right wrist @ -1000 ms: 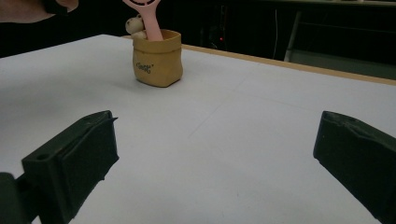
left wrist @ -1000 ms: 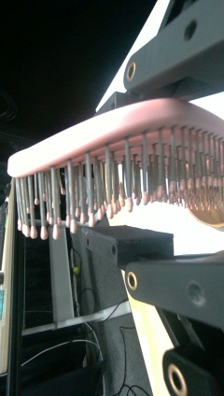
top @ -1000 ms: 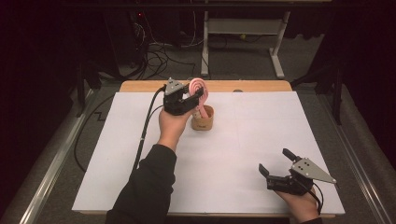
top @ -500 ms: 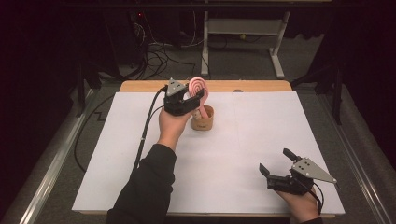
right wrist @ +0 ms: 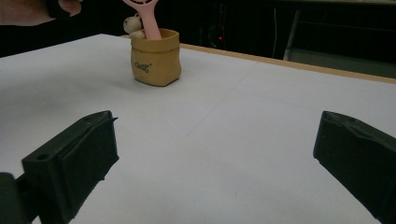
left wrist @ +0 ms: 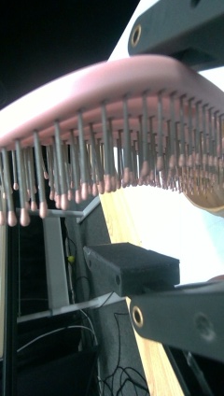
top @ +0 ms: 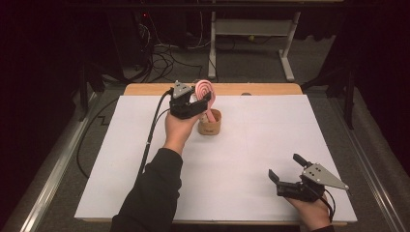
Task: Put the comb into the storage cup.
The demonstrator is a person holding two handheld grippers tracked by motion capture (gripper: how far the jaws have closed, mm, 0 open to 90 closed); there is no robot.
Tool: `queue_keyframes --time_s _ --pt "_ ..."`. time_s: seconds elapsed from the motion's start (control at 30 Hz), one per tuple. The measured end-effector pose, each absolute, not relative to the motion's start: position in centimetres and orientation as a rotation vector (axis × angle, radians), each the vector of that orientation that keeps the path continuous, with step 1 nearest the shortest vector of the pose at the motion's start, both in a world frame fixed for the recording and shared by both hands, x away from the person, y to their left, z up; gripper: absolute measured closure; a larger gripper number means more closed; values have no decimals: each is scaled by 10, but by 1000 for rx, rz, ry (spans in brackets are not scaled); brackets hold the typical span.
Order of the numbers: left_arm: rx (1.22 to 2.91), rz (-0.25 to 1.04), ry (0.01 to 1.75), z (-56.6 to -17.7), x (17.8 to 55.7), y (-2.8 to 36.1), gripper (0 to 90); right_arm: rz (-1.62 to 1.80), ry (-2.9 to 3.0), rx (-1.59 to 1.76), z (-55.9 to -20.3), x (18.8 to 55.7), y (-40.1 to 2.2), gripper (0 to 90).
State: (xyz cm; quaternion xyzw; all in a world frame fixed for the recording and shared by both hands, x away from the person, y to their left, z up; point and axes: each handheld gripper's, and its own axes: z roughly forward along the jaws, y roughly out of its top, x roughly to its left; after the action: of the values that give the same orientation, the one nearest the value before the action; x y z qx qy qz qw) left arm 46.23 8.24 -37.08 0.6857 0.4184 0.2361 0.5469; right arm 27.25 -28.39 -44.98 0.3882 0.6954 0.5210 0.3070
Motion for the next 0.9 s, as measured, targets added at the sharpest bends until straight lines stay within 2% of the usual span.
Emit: queue_keyframes --time_s 0.37,0.5,0.63,0.9 --pt "1624 570 1005 -372 465 84 265 1377 1846 1030 -450 273 -284 2" --pt "1622 553 1021 -373 467 86 234 1376 1848 1031 -450 273 -284 2" --pt "1608 530 1014 -373 468 87 149 1375 1848 1032 -451 273 -284 2" --pt "1611 556 1029 -373 468 86 125 1372 1850 1030 -451 273 -284 2"
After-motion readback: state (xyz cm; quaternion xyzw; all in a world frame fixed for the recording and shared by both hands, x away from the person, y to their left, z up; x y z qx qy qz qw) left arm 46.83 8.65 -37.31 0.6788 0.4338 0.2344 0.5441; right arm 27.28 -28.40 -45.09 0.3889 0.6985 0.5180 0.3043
